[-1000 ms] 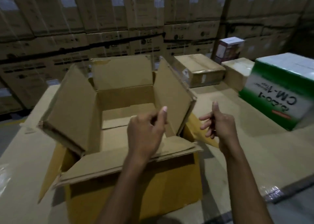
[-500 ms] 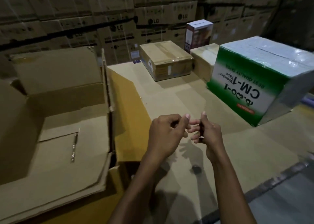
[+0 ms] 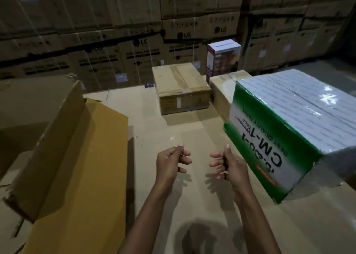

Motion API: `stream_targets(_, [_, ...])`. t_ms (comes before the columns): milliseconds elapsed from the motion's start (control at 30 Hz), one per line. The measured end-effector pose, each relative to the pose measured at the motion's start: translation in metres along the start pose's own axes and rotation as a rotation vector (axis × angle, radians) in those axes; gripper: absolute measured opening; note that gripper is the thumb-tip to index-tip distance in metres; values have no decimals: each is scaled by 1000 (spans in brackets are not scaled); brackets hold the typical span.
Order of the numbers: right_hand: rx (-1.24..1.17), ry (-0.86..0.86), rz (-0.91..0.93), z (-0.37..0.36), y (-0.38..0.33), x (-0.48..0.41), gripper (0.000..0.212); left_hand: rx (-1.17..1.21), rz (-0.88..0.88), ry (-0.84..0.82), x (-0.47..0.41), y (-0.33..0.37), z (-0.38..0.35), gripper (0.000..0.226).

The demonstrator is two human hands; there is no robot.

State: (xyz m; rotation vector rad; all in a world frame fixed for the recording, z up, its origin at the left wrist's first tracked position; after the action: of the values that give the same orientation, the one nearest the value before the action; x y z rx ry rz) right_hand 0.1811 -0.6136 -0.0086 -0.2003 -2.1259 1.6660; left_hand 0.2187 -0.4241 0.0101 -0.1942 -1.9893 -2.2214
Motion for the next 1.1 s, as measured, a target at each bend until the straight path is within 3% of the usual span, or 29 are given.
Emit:
stream_targets(300, [92,-62,117,-31,-48,-155,46,16,-3,187,-163,35,38,42])
stream_targets(467, [231,-40,203,-77,-62,-287,20,40,46,236,-269,40,28,34])
stream_targets(500, [248,-22,209,-85,-62,-316,22,45,59,234,-290,39,22,31])
stream_targets(600, [325,34,182,-105,-56,-392,62,7,101,220,-352,31,2,32])
stream_targets(867, [444,23,199,-109,-15,-482,76,-18,156,341,-460,-29,-19,89])
stream_targets(1100, [522,75,251,-81,-7,-410,71,-3,134,309,-386,-31,-13,56])
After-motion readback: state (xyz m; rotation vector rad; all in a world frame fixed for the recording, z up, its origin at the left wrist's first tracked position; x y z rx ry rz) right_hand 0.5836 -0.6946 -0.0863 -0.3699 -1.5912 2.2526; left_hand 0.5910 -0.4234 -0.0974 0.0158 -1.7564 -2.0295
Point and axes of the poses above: each hand's wrist, its own x-axis away from the middle knuckle, its own z-axis out of the back of the hand, y = z × x, the point moved 3 cm from there along -x, towards the middle knuckle, and after that the axes turned 7 degrees about -x, right-handed, at the moved point
